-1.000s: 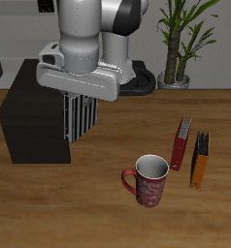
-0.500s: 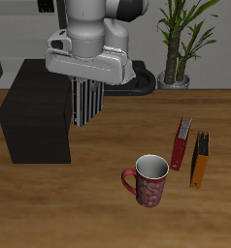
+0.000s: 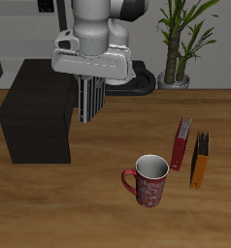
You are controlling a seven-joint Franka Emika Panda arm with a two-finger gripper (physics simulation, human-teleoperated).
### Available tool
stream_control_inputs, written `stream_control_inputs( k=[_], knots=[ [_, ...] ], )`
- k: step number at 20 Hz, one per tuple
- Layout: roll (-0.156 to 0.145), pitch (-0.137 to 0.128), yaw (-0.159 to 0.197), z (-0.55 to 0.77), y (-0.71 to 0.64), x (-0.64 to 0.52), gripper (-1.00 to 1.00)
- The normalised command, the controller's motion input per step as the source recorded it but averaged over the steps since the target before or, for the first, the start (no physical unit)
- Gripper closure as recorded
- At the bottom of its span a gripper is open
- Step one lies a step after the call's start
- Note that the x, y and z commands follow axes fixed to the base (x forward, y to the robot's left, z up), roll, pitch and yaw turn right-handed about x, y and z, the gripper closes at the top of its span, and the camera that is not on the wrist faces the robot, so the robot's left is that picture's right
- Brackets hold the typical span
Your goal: Place the striped book in the top region of the shelf
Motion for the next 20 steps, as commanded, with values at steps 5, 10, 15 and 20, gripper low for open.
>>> stream_control_inputs(
  k=[5, 10, 15, 20],
  knots=[
    [0.021, -0.034, 0.116, -0.06, 0.02, -0.32, 1.00],
    [0.013, -0.009, 0.057, -0.06, -0.04, -0.25, 1.00],
    [-0.016, -0.012, 0.028, -0.03, -0.02, -0.25, 1.00],
    [-0.020, -0.010, 0.034, -0.01, 0.11, -0.10, 1.00]
  ],
)
